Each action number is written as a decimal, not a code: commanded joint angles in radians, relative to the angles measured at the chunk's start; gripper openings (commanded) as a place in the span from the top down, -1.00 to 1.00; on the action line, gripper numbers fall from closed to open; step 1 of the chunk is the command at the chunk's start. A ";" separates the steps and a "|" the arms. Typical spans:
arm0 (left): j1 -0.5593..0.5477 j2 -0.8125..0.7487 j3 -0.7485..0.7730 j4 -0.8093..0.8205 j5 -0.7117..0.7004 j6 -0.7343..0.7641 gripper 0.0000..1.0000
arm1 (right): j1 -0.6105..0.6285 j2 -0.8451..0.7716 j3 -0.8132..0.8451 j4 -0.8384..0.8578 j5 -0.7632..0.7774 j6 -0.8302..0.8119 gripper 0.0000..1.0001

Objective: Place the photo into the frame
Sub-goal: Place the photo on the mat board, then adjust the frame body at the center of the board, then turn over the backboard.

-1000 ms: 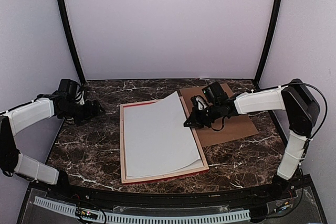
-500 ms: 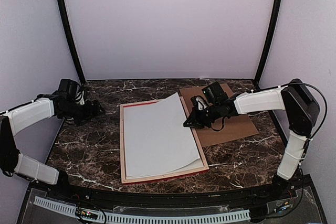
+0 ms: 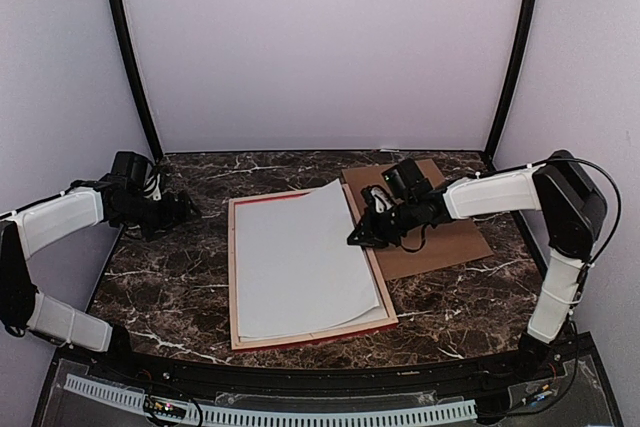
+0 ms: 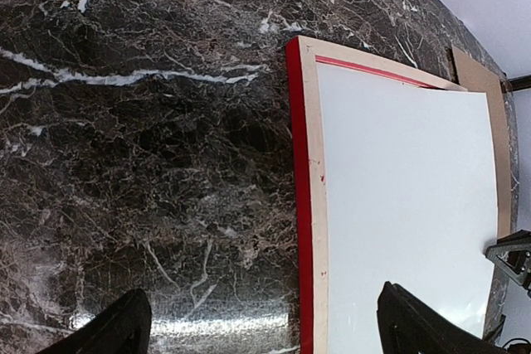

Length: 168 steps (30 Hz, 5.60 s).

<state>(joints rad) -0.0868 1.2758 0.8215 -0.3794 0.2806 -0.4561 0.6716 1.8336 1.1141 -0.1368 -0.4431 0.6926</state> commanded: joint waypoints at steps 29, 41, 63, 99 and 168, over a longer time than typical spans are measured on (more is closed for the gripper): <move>-0.027 -0.049 -0.054 0.037 0.042 -0.010 -0.96 | -0.010 -0.037 0.137 -0.272 0.327 -0.193 -0.11; -0.267 0.046 -0.088 0.117 -0.024 -0.105 -0.96 | -0.015 -0.109 -0.006 -0.235 0.298 -0.218 -0.23; -0.714 0.080 -0.145 -0.023 -0.250 -0.313 -0.87 | 0.064 -0.281 -0.287 -0.110 0.204 -0.102 -0.21; -0.972 0.297 0.035 -0.266 -0.457 -0.462 -0.91 | 0.154 -0.287 -0.353 -0.063 0.211 -0.034 -0.17; -0.856 0.854 0.955 0.057 -0.057 -0.066 -0.98 | -0.702 -0.376 -0.273 -0.171 0.242 -0.326 -0.88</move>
<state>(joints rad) -0.9291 2.0830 1.6985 -0.3672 0.1780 -0.5243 -0.0013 1.4368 0.8577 -0.3565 -0.1799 0.3744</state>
